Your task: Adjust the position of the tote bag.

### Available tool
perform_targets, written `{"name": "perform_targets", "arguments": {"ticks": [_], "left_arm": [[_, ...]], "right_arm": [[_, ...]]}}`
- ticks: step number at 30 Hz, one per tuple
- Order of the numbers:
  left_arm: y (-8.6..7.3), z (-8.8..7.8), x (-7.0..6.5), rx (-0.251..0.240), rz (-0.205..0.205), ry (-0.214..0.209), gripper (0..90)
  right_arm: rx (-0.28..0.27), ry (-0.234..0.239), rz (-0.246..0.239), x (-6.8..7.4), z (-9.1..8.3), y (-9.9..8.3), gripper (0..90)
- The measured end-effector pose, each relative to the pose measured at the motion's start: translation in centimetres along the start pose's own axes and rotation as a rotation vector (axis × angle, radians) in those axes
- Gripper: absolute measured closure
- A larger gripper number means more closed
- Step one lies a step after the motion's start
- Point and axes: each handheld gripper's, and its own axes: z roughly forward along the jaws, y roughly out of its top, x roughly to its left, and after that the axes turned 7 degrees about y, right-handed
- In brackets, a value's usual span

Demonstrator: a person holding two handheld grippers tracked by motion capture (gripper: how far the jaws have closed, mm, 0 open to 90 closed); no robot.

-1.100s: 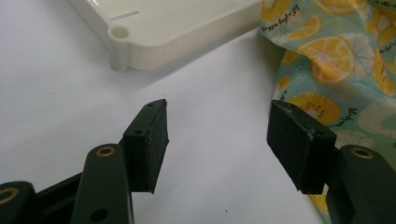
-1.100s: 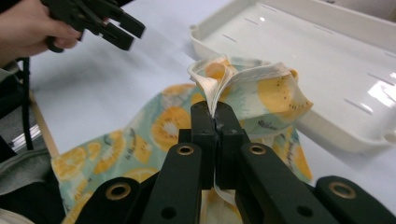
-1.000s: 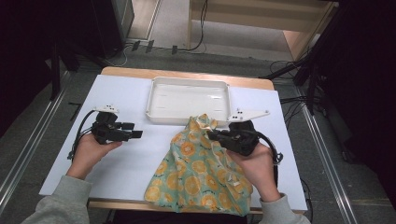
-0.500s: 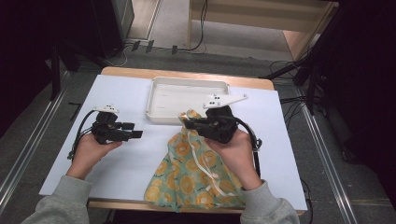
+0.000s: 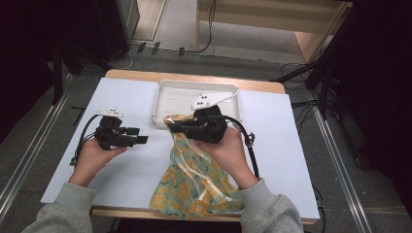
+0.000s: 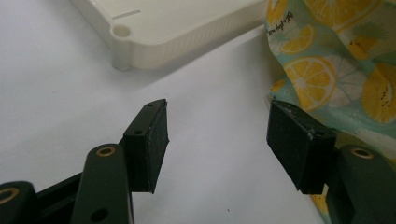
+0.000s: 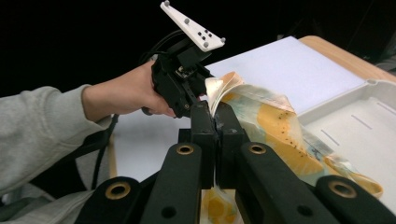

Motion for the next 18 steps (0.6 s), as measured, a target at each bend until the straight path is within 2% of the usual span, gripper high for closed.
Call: {"name": "perform_targets", "arguments": {"ticks": [3,6,7,8,12,13,14,18], "left_arm": [[0.0,0.0,0.1,0.000,0.001,-0.001,39.2],[0.0,0.0,0.1,0.000,0.002,0.000,39.2],[0.0,0.0,0.1,-0.002,0.001,-0.003,39.2],[0.0,0.0,0.1,-0.003,0.001,-0.003,39.2],[0.0,0.0,0.1,-0.002,0.001,-0.002,39.2],[0.0,0.0,0.1,-0.001,0.002,-0.003,39.2],[0.0,0.0,0.1,0.000,0.002,-0.003,39.2],[0.0,0.0,0.1,0.002,0.000,-0.001,39.1]], "right_arm": [[0.004,-0.002,-0.023,0.1,0.8,-0.8,90.0],[0.037,0.020,-0.028,0.0,1.6,-1.4,90.0],[0.050,0.035,-0.043,-0.1,1.8,-1.5,90.0],[0.054,0.047,-0.060,-0.1,1.9,-1.6,90.0],[0.086,0.120,-0.183,-0.5,2.2,-2.1,90.0],[0.092,0.129,-0.184,-0.7,2.2,-2.2,90.0],[0.105,0.155,-0.164,-0.9,2.3,-2.3,90.0],[0.100,0.162,-0.139,-1.1,2.0,-3.2,90.0]]}}
